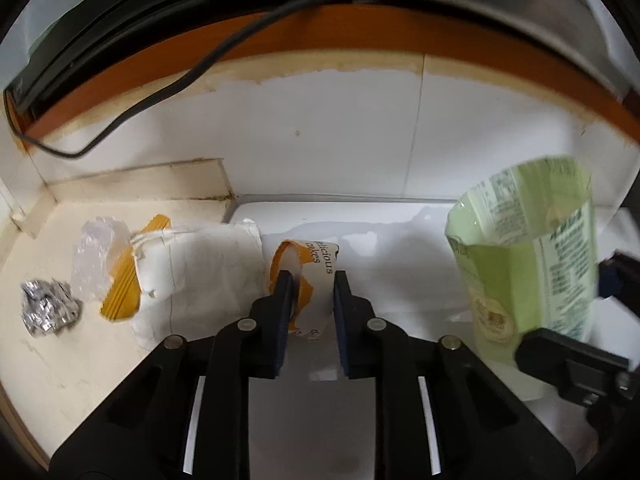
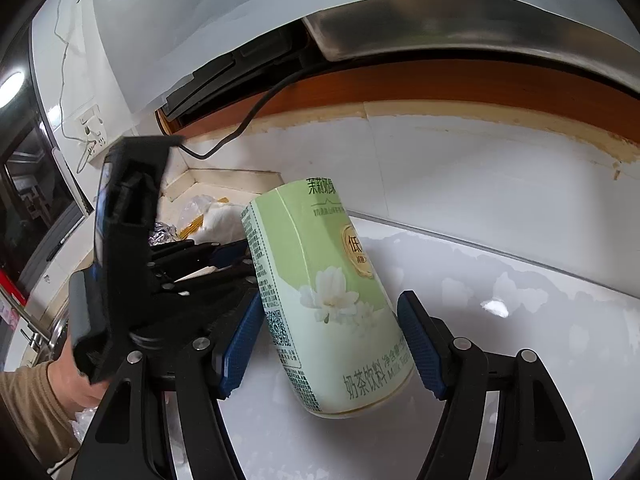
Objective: Collect trash
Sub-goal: 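Grasp the orange-labelled cup with the left tool while the right lifts the can, then carry the cup and can down over the trash bin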
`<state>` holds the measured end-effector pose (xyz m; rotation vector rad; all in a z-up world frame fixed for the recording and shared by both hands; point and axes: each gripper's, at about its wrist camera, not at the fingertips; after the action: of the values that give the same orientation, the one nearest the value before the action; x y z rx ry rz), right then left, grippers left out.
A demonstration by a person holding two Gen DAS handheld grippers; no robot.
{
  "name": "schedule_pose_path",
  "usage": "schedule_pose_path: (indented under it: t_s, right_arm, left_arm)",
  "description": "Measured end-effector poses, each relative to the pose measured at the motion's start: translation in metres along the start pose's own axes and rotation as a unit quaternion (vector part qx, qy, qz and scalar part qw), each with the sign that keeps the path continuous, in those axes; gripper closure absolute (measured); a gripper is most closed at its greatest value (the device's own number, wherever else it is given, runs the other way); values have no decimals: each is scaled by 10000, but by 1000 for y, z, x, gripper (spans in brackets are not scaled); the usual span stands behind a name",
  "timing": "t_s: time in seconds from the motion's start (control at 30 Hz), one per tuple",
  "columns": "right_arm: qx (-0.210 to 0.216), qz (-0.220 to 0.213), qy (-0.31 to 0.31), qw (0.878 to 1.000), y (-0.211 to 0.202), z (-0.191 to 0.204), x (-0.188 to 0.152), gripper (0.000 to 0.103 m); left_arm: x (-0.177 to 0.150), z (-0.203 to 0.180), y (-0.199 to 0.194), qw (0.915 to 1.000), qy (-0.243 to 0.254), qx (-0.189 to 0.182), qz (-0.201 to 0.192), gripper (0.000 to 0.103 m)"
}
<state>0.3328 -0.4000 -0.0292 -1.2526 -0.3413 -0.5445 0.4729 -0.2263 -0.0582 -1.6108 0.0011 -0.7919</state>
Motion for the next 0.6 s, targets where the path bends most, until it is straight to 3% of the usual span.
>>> schedule_pose_path:
  t_s: [0.23,0.43,0.6]
  right_arm:
    - [38,62,105,9999,-24,7,-25,37]
    - [160,44,168,9997,-56,25,-63,38]
    - [426,88,213,9988,-82,47,-106,39]
  left_arm:
    - [-35,-1,-52,9981,-87,-607,-99,86]
    - [-98,-3,-117,9937,-140,-1089,-223,86]
    - [-162,-8,-172,9934,-146,-1100,-297,86]
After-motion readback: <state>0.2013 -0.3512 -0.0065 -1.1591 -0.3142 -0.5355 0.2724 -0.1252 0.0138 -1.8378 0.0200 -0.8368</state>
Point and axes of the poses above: each gripper's, at about its wrist camera, not at the fingertips, and y roughly the way its jaws point, z to its left, x to its top, and after that the axes turned 13 degrees about z, right-handed
